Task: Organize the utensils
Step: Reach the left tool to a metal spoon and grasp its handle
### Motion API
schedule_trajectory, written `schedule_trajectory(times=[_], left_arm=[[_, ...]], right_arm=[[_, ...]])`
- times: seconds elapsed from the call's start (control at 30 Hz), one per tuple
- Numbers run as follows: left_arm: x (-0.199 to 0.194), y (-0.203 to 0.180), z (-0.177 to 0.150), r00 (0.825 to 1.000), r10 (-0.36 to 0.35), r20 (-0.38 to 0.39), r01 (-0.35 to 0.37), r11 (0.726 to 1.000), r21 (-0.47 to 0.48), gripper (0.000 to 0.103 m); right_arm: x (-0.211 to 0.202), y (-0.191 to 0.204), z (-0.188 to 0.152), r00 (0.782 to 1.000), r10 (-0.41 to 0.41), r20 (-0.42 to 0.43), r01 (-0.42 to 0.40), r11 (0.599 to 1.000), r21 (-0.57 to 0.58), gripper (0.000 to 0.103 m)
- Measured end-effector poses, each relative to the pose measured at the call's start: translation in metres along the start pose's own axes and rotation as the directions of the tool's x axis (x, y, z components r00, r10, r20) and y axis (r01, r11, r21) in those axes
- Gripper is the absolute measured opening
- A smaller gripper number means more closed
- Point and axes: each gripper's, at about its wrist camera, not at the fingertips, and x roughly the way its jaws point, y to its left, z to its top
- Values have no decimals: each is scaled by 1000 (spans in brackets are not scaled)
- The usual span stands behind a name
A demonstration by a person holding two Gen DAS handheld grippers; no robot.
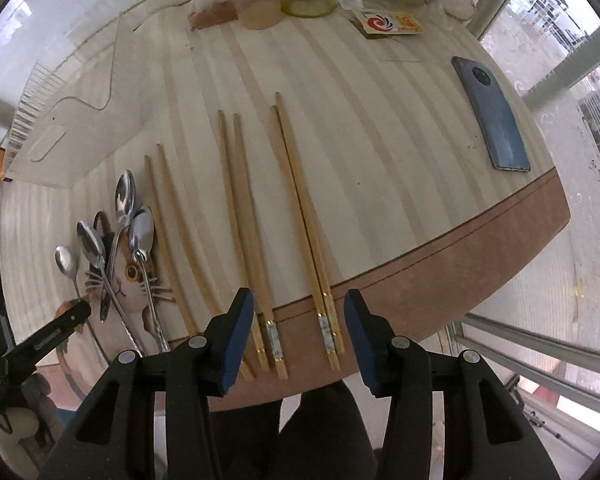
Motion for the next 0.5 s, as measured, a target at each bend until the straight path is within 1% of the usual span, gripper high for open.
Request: schedule_trajectory(times=[0.03,0.07,0.1,0.17,0.27,0.37,0.5], left_arm=[[0,-1,3,1000,1,10,-1,1000,12,31],[-3,-3,6,1000,-5,7,5,1000,24,8],[-3,-4,10,1000,-3,-6,3,1000,28,2],[-3,0,14,1000,-19,-14,19,999,29,2],[-1,19,14,1000,7,-9,-7,999,34,1],[1,38,8,1000,23,-14,-23,1000,12,1],[-7,61,0,1000,14,-23,-15,999,-28,0]], right_arm=[[1,3,1,1000,-2,-1,2,1000,-2,49],[2,7,2,1000,-4,-3,4,1000,-6,49],[2,12,3,1000,-5,-4,5,1000,-11,49],[5,24,6,1000,-8,-3,8,1000,-27,49],[10,47,8,1000,5,-12,-6,998,-62,49],[15,80,6,999,34,-22,-36,991,-129,49],[27,125,1,997,67,-40,-74,970,-233,49]])
